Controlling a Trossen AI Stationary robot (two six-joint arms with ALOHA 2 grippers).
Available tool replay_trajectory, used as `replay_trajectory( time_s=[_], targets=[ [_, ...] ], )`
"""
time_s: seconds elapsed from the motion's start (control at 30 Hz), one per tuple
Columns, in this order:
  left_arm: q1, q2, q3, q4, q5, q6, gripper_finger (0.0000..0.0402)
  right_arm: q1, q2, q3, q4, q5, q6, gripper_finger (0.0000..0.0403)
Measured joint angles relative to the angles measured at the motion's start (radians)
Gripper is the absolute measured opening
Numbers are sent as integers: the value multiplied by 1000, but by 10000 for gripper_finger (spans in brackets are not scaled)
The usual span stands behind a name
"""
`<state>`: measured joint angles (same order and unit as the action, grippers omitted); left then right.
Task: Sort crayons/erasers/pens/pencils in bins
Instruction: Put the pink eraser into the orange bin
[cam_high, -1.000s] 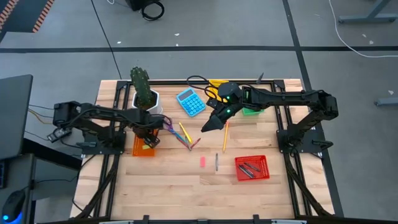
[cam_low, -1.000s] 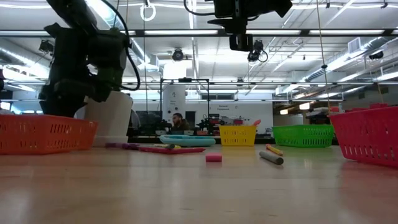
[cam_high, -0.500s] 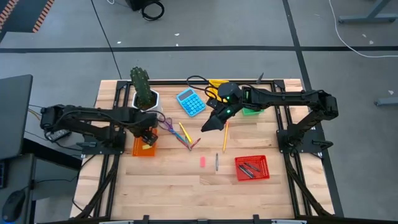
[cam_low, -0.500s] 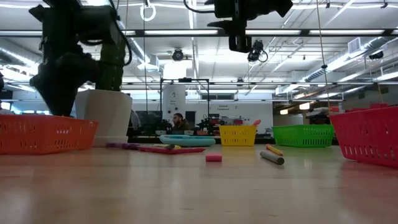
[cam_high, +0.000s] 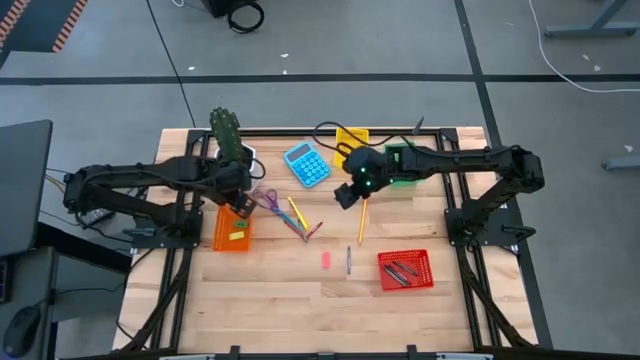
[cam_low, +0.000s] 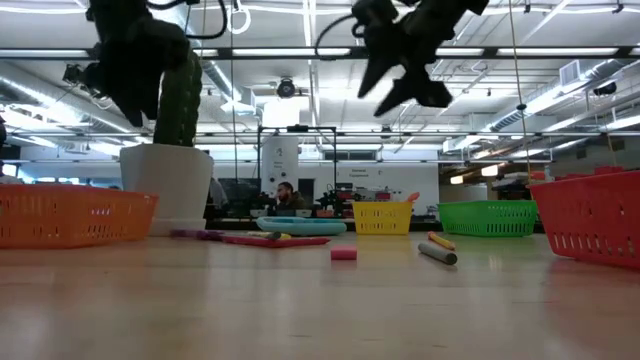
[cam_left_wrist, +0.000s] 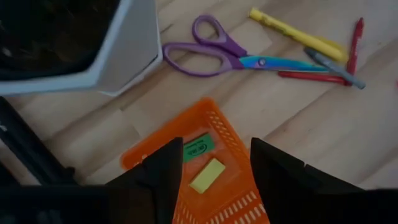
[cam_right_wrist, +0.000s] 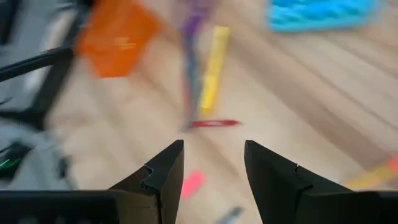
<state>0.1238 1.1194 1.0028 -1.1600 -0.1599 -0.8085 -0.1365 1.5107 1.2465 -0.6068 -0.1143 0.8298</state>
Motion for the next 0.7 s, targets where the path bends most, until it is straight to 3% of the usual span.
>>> replay_trajectory(
  time_s=[0.17,0.33,0.43,0.7],
  targets=[
    [0,0,60,-39,-15,45,190,56,54,-2,-50,81,117,174],
    [0,1,95,-38,-16,91,192,131,177,-3,-43,39,227,174],
    [0,1,104,-39,-17,125,190,166,242,-3,-13,38,387,174],
    [0,-2,104,-55,-16,201,194,236,316,-1,110,33,680,174]
  ],
)
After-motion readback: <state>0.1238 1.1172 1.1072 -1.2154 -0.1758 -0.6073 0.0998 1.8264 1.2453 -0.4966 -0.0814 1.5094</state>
